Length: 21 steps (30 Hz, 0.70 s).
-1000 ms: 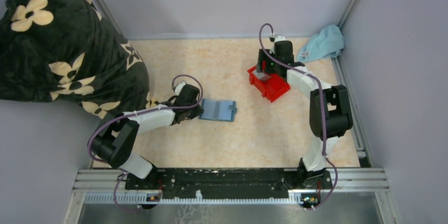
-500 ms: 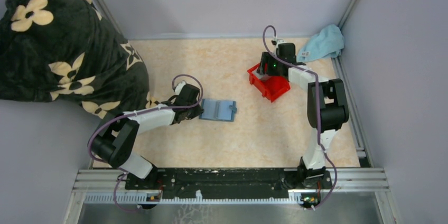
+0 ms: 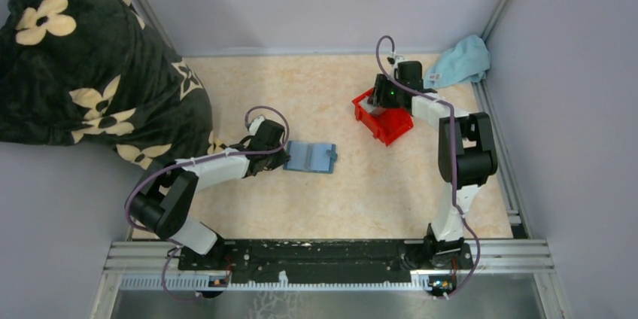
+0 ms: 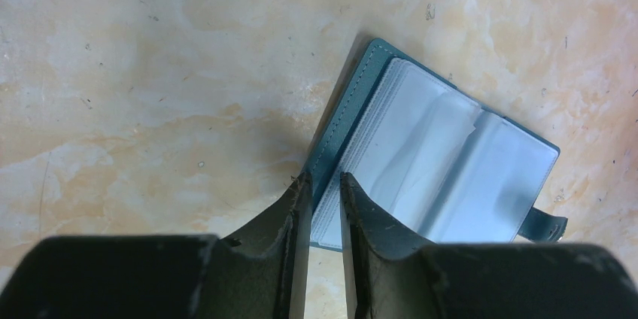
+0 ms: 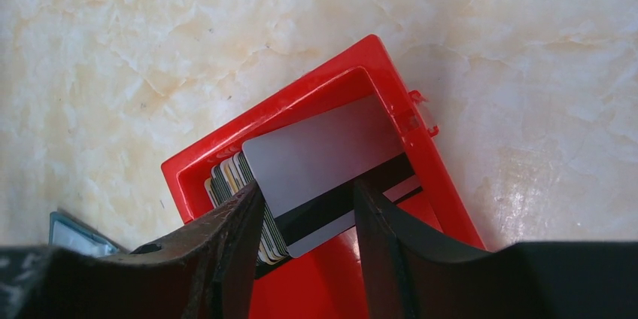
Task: Put the credit cards into the card holder
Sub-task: Pick up the credit card from the storage box.
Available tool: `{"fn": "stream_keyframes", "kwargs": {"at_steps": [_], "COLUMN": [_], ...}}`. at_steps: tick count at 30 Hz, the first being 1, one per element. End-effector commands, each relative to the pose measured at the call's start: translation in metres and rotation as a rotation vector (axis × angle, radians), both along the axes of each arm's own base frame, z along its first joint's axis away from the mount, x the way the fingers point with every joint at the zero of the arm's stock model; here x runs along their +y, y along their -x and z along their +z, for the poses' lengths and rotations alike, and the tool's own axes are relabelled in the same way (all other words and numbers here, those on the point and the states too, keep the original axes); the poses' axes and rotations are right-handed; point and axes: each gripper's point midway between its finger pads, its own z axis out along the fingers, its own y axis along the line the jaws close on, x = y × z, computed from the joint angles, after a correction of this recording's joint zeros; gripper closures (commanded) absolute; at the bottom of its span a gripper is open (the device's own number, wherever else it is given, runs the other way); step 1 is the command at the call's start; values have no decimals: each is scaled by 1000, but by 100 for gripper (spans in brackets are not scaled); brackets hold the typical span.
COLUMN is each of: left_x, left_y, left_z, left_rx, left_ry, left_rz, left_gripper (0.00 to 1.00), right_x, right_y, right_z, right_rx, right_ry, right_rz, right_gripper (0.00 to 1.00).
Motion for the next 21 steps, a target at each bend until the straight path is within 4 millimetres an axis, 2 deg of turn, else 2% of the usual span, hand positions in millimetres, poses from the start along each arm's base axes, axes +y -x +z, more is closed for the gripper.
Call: {"fn": "stream_keyframes", "kwargs": {"at_steps": [1, 11, 17, 21], "left_x": [18, 16, 15, 16], "left_y": [40, 38, 39, 40], "left_z": [-38, -36, -35, -34], "left_rx": [173, 166, 166, 163], "left_ry": [-101, -92, -89, -89], "left_rz": [-30, -31, -34, -35], "left_gripper": [72, 72, 72, 72], "right_x": [9, 19, 18, 10], "right_y": [-10, -3, -1, -2], "right_z": [49, 71, 71, 65], "right_rx": [-110, -147, -139, -138], "right_ry": [-54, -50, -22, 28], "right_rz": [21, 37, 38, 14], "right_gripper": [54, 57, 58, 47]}}
